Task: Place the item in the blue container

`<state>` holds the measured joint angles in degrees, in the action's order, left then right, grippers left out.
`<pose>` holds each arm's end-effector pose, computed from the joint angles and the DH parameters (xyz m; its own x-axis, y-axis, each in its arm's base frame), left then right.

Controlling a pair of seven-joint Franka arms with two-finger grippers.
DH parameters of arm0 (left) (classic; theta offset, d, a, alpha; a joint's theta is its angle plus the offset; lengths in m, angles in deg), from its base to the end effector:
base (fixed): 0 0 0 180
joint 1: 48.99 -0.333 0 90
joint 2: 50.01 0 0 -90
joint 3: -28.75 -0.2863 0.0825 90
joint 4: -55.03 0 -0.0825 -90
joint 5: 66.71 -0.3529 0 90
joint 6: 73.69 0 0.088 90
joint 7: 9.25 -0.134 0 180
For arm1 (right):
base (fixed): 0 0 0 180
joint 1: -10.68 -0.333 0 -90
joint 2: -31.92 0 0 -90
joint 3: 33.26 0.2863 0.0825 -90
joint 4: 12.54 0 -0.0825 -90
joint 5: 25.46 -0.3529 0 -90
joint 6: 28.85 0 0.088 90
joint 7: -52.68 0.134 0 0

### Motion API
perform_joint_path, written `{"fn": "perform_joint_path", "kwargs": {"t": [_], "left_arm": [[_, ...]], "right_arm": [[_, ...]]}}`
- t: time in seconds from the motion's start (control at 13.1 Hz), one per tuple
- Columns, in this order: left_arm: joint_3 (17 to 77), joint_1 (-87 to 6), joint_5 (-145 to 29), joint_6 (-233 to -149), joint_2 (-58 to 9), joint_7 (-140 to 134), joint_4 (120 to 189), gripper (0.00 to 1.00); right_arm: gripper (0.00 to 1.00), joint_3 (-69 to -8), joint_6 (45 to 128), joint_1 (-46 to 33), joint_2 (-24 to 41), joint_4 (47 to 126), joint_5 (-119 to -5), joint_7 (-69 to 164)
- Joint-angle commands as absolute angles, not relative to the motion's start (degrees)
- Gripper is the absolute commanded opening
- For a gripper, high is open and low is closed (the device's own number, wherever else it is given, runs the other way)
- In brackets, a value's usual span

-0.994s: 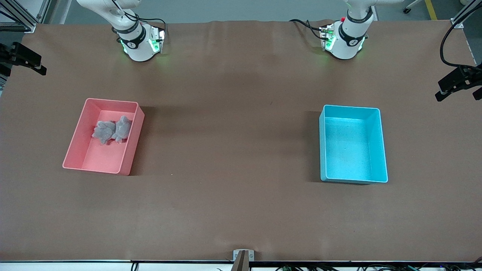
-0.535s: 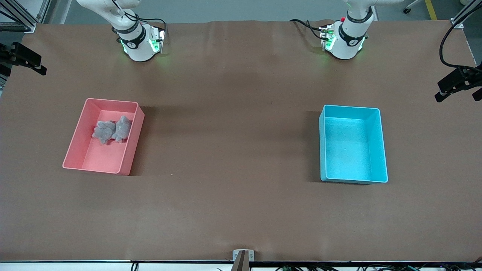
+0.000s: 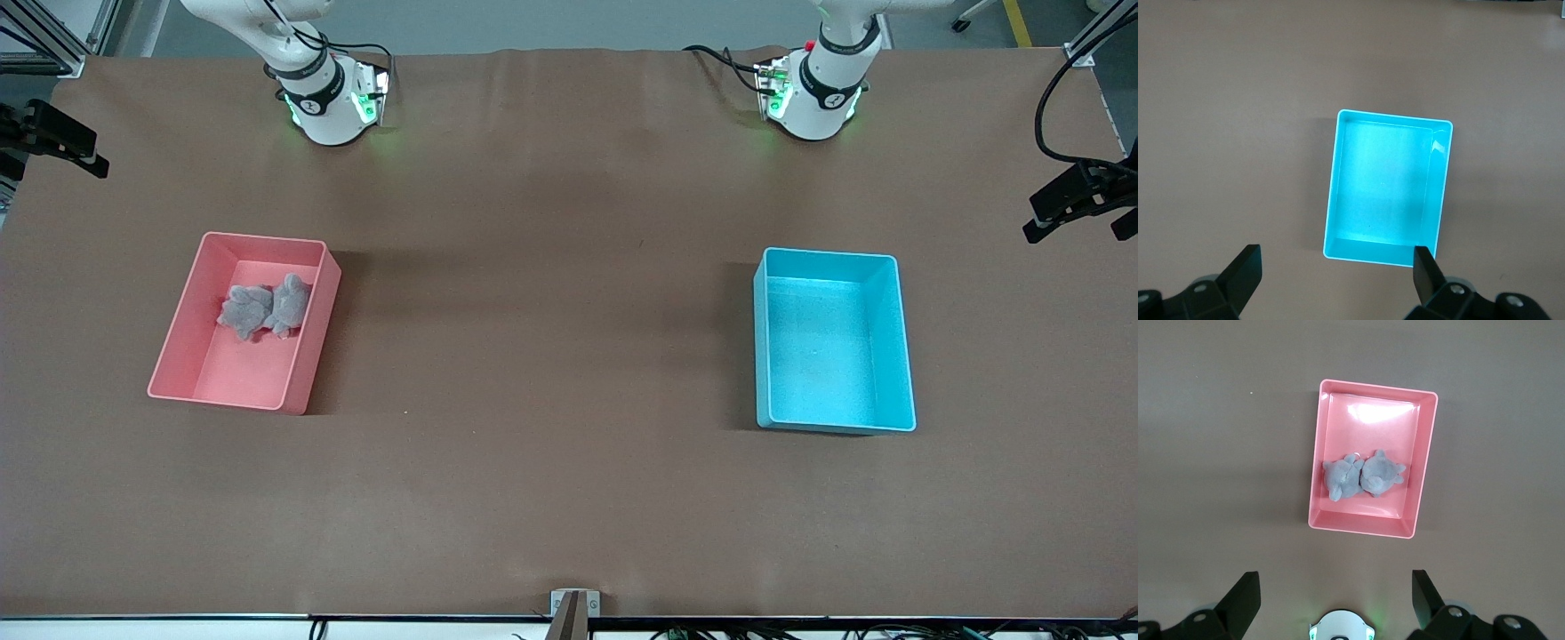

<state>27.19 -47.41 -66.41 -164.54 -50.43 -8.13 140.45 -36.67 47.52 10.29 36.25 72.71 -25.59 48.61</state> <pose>0.5260 -0.0008 0.6085 0.9946 0.0193 0.1018 0.0186 -0.9998 0.0074 0.4725 -0.0258 0.6212 0.9967 0.0195 -0.0788 0.0186 -0.9998 -0.0124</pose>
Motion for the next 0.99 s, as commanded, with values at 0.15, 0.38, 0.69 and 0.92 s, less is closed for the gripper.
{"fn": "perform_joint_path", "kwargs": {"t": [0.15,0.38,0.69,0.92], "left_arm": [[26.99,-47.50,-66.27,-164.30,-50.54,-8.37,140.55,1.00],[26.99,-47.41,-66.27,-164.22,-50.54,-8.28,140.55,1.00],[26.99,-47.41,-66.27,-164.30,-50.54,-8.28,140.55,1.00],[26.99,-47.41,-66.19,-164.30,-50.54,-8.28,140.55,1.00]], "right_arm": [[1.00,-36.87,47.35,10.07,36.31,72.02,-25.11,48.02],[1.00,-36.87,47.52,9.98,35.52,72.01,-24.15,47.93],[1.00,-37.22,49.71,12.25,29.47,72.19,-24.32,48.02],[1.00,-37.13,50.42,14.20,23.05,72.19,-25.02,47.85]]}}
